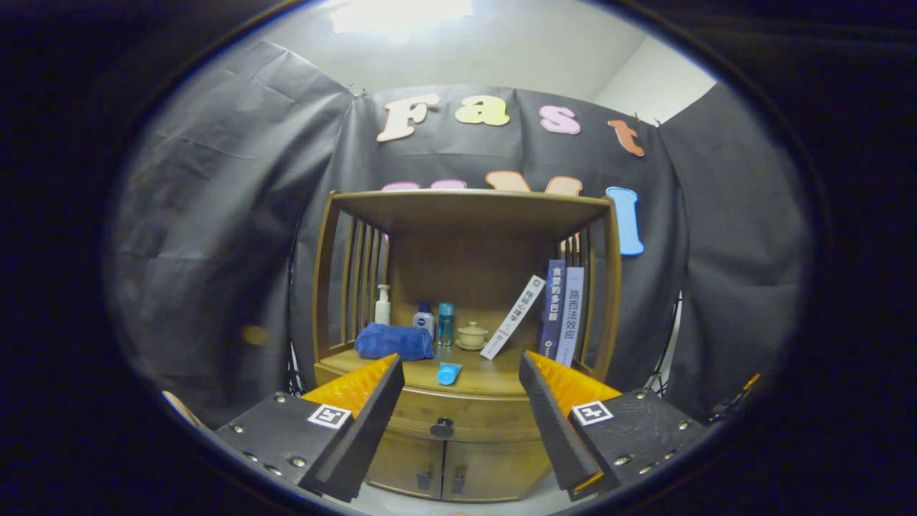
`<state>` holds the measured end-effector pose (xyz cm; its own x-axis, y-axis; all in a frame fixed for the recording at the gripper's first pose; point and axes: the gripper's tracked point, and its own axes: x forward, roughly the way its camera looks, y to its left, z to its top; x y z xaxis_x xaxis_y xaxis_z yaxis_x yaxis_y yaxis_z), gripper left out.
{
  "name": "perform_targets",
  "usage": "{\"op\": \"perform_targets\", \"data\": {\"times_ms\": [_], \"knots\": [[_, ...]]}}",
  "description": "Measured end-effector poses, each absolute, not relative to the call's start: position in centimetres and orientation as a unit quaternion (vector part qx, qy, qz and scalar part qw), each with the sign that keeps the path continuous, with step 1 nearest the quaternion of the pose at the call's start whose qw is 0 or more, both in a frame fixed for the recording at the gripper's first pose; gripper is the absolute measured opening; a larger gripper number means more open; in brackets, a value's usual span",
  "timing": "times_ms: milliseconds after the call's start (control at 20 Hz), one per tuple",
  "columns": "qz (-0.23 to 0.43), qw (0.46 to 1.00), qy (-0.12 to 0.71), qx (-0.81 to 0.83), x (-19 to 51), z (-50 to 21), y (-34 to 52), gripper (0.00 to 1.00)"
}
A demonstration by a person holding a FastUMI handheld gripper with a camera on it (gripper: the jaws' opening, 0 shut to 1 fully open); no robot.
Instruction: Pull open the drawer, take out the items inside it, and place them on the countertop above the cabinet.
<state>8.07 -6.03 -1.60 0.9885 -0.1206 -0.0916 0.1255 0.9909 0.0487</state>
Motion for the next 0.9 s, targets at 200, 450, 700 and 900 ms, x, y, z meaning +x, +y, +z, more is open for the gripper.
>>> {"op": "perform_targets", "data": {"times_ms": [200, 450, 700, 900], "knots": [[-0.057, 0.998, 0.024, 0.02, 4.8, -1.1, -6.2, 0.96], [-0.053, 0.998, 0.003, 0.026, 2.8, -1.3, -5.5, 0.96], [-0.042, 0.999, 0.0, 0.014, 2.6, -1.1, -4.9, 0.96], [-0.037, 0.999, 0.001, 0.022, 2.5, -0.9, -4.8, 0.96]]}}
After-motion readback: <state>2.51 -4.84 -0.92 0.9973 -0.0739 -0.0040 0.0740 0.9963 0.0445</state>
